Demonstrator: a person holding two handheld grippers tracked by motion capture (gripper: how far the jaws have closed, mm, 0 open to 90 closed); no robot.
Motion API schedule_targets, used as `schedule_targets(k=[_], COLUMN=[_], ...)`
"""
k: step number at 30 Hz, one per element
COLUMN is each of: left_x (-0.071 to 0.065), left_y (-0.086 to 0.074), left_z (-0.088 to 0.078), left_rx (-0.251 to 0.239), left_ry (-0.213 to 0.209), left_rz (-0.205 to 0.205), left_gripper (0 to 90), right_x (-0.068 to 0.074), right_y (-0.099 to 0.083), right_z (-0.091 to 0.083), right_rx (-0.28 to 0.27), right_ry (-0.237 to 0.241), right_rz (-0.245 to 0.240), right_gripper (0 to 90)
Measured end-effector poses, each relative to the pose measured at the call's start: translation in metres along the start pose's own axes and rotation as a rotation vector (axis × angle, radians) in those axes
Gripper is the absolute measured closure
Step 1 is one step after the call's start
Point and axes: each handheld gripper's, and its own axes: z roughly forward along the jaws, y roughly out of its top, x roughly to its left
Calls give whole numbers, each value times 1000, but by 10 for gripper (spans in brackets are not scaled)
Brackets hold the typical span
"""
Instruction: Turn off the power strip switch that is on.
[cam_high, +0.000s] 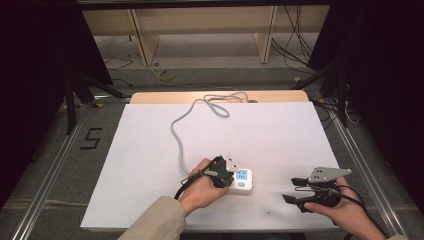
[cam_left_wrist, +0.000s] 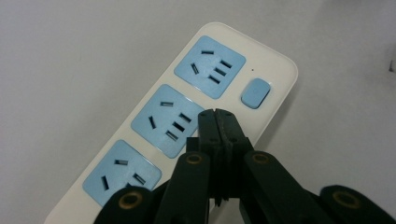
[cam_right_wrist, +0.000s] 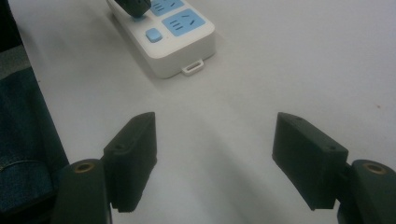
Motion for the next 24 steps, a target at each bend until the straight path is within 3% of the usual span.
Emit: schedule_targets(k=[6,17,24], left_x=[0,2,1], left_y=[3,3,6], left_z=[3,2,3], left_rx=[4,7,25], left_ry=[-21,-15,-11], left_rz=[-8,-22,-9], left_gripper=[900,900,900], right_x=[0,0,0], right_y=[0,0,0], right_z=[0,0,0], right_rx=[2,3,3], right_ry=[-1,1,1], right_rz=[0,1,1], right_gripper=[310,309,309])
